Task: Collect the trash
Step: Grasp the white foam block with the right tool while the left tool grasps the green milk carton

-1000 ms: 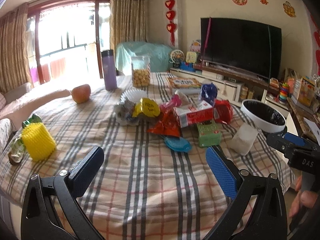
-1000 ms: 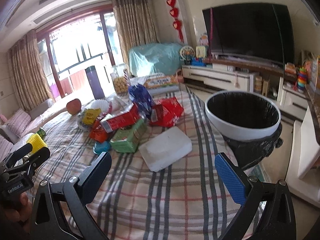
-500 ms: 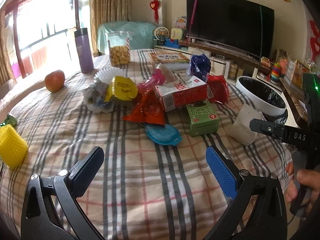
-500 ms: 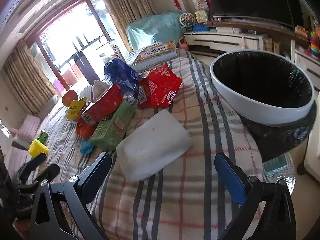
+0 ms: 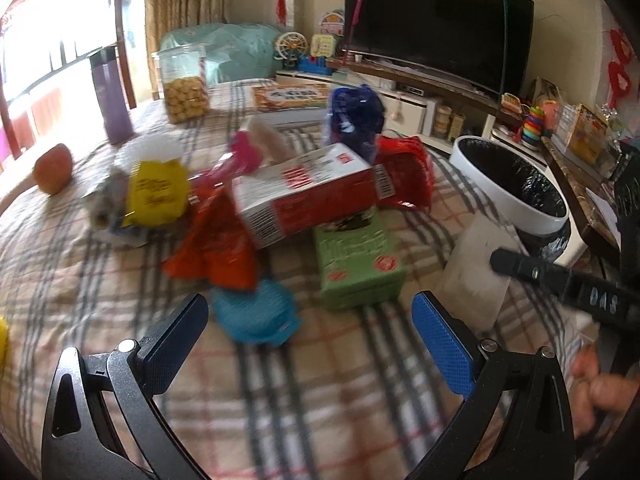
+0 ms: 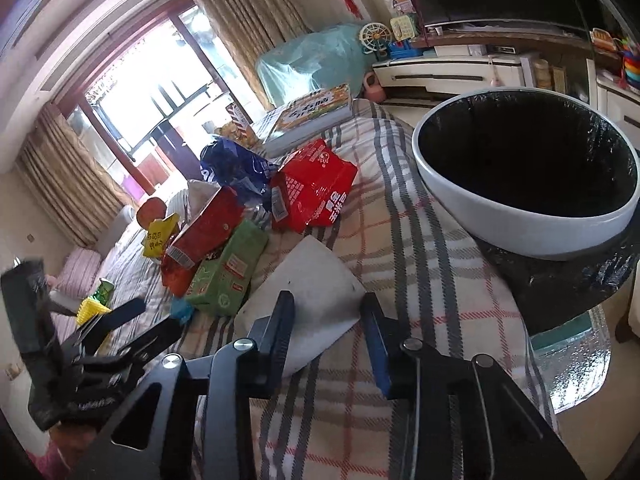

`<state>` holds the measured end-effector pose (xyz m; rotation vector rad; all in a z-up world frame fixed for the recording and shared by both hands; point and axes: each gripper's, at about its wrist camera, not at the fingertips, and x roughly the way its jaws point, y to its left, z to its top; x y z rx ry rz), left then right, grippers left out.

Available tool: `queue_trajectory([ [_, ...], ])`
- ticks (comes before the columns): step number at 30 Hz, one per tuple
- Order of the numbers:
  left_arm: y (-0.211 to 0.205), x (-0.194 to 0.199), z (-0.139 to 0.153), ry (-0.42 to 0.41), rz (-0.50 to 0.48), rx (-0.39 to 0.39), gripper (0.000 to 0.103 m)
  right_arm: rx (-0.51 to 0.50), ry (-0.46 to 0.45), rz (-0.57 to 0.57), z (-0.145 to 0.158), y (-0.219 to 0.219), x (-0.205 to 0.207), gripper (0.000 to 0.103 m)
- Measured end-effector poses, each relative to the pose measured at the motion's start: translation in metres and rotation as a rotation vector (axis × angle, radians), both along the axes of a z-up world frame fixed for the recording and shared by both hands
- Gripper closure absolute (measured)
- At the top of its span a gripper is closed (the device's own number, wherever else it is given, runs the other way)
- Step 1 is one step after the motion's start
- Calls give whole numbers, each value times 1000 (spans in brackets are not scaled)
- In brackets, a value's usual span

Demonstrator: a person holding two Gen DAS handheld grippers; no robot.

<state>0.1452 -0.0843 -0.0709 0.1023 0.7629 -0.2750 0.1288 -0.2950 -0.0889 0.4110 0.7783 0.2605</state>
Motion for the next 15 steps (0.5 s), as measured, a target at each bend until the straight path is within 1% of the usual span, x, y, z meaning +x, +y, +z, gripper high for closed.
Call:
queue_trajectory([
  [1, -5, 4, -1, -3, -4, 7, 0, -4, -1, 3, 0, 0, -1, 67],
  [2, -9, 8, -3, -8, -5, 17, 0, 4, -1, 5, -1, -1, -1, 62],
  [4, -15, 17, -8, 0, -8, 34, 6, 15, 7, -6, -1, -5, -1, 61],
  [5, -16, 22, -11, 18, -19, 28, 14, 17, 11, -11, -1, -7, -1, 58],
  [6, -17, 25, -14, 37, -31, 14, 24, 20, 15, -17, -1, -9, -1, 55],
  [7, -17, 27, -16, 53, -42, 0, 32, 25, 20, -24, -1, -12, -1, 49],
  [8, -17, 28, -18, 65, -51, -7, 53, 30, 24, -28, -1, -14, -2, 44],
  [9, -15, 30, -19, 81, -56, -12, 53, 34, 26, -29, -2, -15, -3, 42],
  [11, -9, 26, -19, 88, -56, -41, 53, 37, 23, -21, -2, -15, -3, 25],
  [12, -6, 24, -19, 91, -57, -52, 53, 33, 21, -15, -2, -13, -2, 21],
  [14, 2, 18, -16, 97, -59, -75, 53, 11, 16, 14, -1, -4, 0, 10],
  [15, 8, 13, -14, 99, -61, -88, 53, -7, 16, 31, 0, 1, 1, 8],
])
